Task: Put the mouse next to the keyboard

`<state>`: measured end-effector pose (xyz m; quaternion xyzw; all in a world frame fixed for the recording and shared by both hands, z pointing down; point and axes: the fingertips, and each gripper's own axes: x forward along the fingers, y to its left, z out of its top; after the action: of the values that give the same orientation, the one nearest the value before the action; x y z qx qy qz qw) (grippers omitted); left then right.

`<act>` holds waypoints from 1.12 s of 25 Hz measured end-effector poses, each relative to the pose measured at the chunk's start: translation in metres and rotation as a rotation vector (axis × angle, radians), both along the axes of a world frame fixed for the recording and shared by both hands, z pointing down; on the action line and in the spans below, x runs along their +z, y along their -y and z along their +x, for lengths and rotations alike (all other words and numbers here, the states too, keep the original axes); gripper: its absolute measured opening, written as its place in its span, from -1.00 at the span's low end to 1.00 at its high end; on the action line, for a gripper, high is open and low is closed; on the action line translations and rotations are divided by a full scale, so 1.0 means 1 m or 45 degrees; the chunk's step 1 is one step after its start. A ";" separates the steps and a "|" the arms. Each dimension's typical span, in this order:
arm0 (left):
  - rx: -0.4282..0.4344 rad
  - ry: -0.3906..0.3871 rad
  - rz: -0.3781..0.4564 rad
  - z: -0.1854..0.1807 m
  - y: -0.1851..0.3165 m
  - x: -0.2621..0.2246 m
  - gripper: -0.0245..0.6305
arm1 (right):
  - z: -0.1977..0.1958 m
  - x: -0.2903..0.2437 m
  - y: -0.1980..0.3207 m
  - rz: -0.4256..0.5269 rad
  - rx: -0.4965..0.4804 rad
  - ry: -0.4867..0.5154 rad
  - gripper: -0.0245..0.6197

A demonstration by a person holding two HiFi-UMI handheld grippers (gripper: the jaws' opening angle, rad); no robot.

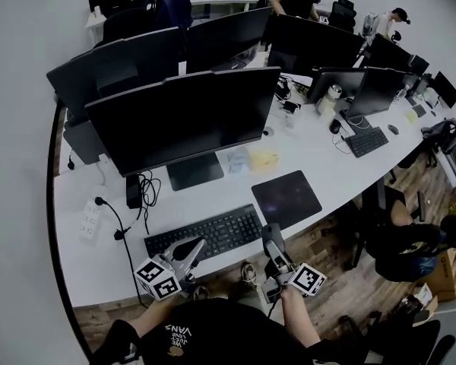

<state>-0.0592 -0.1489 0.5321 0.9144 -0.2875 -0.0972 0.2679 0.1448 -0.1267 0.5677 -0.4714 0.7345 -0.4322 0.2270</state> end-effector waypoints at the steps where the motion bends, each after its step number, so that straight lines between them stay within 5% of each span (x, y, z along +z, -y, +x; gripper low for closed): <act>1: -0.023 0.001 0.001 0.002 0.005 0.001 -0.92 | 0.004 0.004 0.008 -0.009 -0.021 0.000 -0.36; 12: -0.270 0.016 -0.037 0.046 0.035 0.008 -0.92 | 0.058 0.069 0.091 -0.278 -0.188 -0.033 -0.36; 28: -0.509 0.073 -0.090 0.052 0.047 0.023 -0.92 | 0.057 0.140 0.159 -0.537 -0.367 -0.137 -0.36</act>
<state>-0.0073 -0.1954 0.5547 0.8315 -0.4741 -0.1123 0.2670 0.2021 -0.2854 0.7074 -0.4212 0.6987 -0.5779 0.0205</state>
